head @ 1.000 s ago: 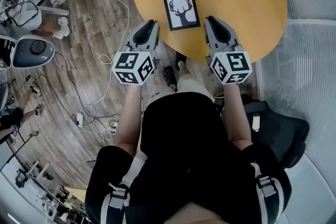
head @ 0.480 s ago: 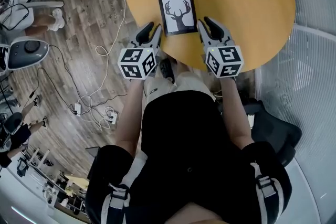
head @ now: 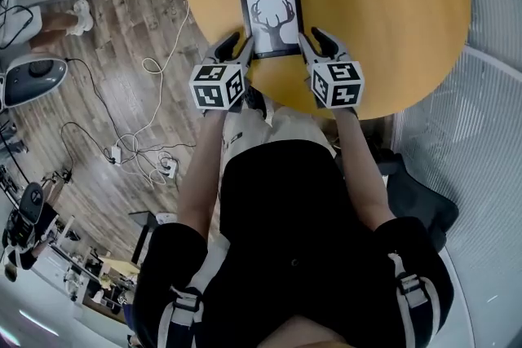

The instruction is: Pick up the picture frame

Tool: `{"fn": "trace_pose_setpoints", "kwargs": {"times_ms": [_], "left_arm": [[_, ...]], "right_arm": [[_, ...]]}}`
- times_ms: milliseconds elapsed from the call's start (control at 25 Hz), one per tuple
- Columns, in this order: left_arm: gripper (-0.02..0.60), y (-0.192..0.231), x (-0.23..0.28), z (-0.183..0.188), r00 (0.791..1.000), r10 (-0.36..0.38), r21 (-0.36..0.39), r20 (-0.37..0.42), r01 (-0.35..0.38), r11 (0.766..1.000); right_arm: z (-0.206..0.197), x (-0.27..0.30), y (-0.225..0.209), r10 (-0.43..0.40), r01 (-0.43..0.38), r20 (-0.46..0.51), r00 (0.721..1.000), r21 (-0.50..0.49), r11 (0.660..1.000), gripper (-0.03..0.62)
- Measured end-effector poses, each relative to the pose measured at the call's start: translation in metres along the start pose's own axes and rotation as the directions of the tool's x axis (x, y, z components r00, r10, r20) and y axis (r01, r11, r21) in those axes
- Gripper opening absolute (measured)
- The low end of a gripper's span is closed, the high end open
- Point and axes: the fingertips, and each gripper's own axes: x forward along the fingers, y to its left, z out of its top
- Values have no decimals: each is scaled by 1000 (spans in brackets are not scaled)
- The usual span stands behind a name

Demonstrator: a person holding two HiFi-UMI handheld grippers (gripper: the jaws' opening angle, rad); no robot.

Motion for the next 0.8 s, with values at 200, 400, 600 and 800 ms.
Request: {"fn": "trace_pose_setpoints", "kwargs": {"times_ms": [200,400,600,800], "left_arm": [[146,13,25,-13,998,28,-30,-53,-30,999],[146,22,45,-24,995,54,-53,-83,-59,997],[146,29,55,-33,991,77,-54,-106,-83,995],[142,26,62,-34,989,97,-37,-112,-101,994]], "right_arm": [[-16,23,-8,2,-2,-51,999,16,1000,133],[-31,42,-20,-8,11,-83,996,29,1000,133],[-46,56,-27,3,3,-107,994,55,999,133],[-53,61,-33,5,3,-119,993,61,998,126]]}}
